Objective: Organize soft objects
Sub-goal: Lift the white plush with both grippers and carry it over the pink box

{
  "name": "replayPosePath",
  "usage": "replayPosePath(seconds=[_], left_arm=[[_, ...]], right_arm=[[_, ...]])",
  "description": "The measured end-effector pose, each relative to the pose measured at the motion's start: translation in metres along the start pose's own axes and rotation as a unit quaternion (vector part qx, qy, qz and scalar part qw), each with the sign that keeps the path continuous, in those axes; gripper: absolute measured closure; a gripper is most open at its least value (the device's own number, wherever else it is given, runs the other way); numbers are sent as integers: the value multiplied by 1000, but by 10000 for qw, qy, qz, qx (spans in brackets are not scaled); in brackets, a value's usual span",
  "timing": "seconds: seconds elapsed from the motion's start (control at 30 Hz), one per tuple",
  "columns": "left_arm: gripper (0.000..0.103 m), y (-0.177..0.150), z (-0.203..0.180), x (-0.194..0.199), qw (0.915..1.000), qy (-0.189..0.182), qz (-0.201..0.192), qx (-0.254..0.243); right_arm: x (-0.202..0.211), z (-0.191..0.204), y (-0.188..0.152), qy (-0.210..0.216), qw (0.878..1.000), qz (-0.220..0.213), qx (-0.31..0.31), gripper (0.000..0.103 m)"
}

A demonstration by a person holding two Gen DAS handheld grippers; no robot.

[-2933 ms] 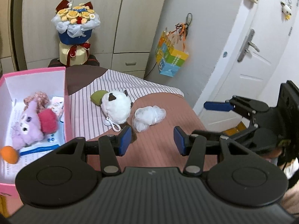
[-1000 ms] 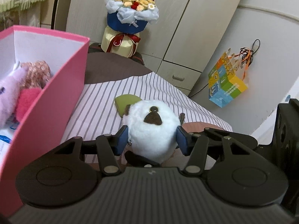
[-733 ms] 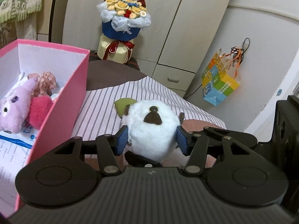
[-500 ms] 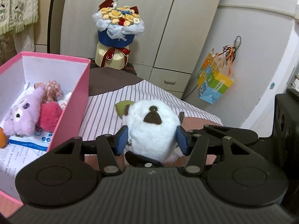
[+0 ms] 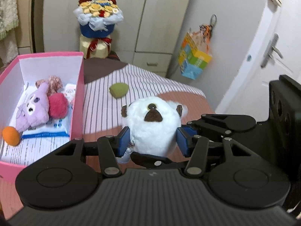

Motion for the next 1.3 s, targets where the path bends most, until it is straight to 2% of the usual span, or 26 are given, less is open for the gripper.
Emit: replayPosePath(seconds=[0.33,0.47,0.77,1.07,1.3], left_arm=[[52,-31,2,43,9970,-466,615,-73],[52,-39,6,70,9951,-587,795,-22],[52,-40,23,116,9911,-595,1160,251],[50,-16,39,147,9927,-531,1040,287],[50,17,54,159,9978,-438,469,152]], right_arm=[[29,45,-25,-27,9989,457,-85,37],[43,65,-27,137,9979,626,1,37],[57,103,-15,699,9928,975,-65,37],[62,126,15,1050,9900,940,-111,35],[57,128,52,1036,9933,515,-39,35]])
Point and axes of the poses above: each gripper's, at about its wrist camera, not at the fingertips, and x roughly against the way its jaws point, z to its left, y to its top, the point moved 6 cm from there along -x, roughly the way its jaws point, and after that the axes turned 2 degrees about y, right-handed, at the moved point
